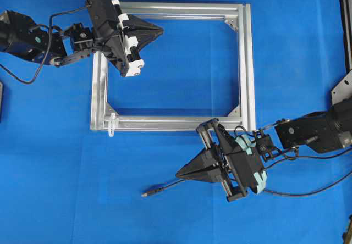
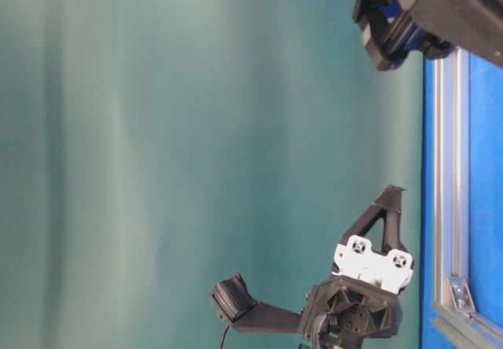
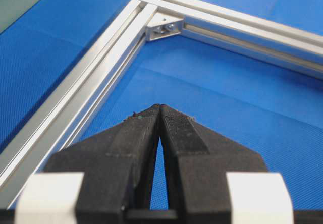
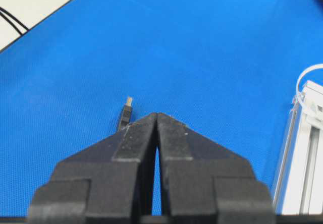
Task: Insert the wire through the string loop located on the left side.
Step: 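Open the right gripper above the black USB cable end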
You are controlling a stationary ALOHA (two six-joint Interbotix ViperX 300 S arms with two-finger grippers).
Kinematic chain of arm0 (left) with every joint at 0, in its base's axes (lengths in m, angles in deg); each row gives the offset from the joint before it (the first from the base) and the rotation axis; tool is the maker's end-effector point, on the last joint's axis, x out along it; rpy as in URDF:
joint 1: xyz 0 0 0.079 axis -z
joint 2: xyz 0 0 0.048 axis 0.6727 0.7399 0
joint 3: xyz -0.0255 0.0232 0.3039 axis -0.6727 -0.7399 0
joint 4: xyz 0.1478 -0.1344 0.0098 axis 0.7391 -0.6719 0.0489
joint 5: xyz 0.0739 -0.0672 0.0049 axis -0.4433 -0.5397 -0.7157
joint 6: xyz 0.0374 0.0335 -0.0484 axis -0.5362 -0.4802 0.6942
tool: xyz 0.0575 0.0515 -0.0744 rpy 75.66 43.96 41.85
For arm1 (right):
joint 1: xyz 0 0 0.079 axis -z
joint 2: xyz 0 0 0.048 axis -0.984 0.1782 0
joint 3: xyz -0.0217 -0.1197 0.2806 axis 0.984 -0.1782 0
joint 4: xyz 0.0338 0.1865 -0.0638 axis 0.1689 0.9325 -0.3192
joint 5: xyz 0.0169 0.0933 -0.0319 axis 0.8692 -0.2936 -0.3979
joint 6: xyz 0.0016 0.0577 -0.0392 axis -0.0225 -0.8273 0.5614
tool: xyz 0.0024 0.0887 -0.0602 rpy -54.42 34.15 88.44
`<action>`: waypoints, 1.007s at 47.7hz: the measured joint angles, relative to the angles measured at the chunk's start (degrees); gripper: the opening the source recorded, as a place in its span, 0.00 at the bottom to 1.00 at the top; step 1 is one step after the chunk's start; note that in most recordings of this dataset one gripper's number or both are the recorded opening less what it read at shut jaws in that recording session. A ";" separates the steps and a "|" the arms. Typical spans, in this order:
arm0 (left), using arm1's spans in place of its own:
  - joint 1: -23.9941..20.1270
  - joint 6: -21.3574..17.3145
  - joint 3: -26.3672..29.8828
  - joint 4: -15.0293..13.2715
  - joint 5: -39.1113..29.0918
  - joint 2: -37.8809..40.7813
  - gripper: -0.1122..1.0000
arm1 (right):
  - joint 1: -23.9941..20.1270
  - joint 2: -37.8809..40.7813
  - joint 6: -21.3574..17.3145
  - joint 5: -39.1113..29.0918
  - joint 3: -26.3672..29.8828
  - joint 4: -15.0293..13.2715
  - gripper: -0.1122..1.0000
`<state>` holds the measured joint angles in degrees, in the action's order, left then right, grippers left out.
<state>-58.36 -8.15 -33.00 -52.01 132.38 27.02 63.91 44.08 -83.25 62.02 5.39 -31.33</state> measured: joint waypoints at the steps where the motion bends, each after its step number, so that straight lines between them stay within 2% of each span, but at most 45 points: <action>1: 0.00 -0.18 0.00 0.09 -0.18 0.00 0.12 | -0.09 0.00 -0.09 -0.09 0.09 0.00 0.11; 13: -0.26 -0.88 0.00 0.97 -1.58 0.00 0.12 | -1.58 -0.09 -0.62 -5.89 2.11 -0.44 0.08; 22: -0.35 -1.05 0.00 1.14 -1.85 -0.09 0.12 | -2.11 -0.09 -1.85 -6.42 2.20 -0.44 0.09; 25: -0.35 -1.05 0.00 1.14 -1.85 -0.09 0.12 | -2.11 -0.09 -2.81 -6.42 2.20 -0.44 0.16; 29: -0.35 -1.05 0.00 1.14 -1.85 -0.09 0.12 | -2.11 -0.09 -4.13 -6.42 2.20 -0.44 0.32; 36: -0.26 -1.05 0.00 1.14 -1.85 -0.18 0.12 | -2.20 -0.09 -5.63 -6.24 2.20 -0.35 0.73; 40: -0.18 -1.05 0.00 1.14 -1.85 -0.44 0.12 | -2.11 0.26 -5.80 -4.92 2.20 -0.35 0.91; 45: -0.09 -1.05 0.00 1.14 -1.93 -0.62 0.12 | -2.29 1.41 -5.89 -3.16 2.20 -0.26 0.87; 48: -0.09 -1.05 0.00 1.14 -1.93 -0.62 0.12 | -2.29 2.11 -5.89 -1.93 2.29 -0.26 0.88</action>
<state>-58.45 -9.21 -33.00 -50.87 130.44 26.40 61.63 46.19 -89.14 60.08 7.67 -31.59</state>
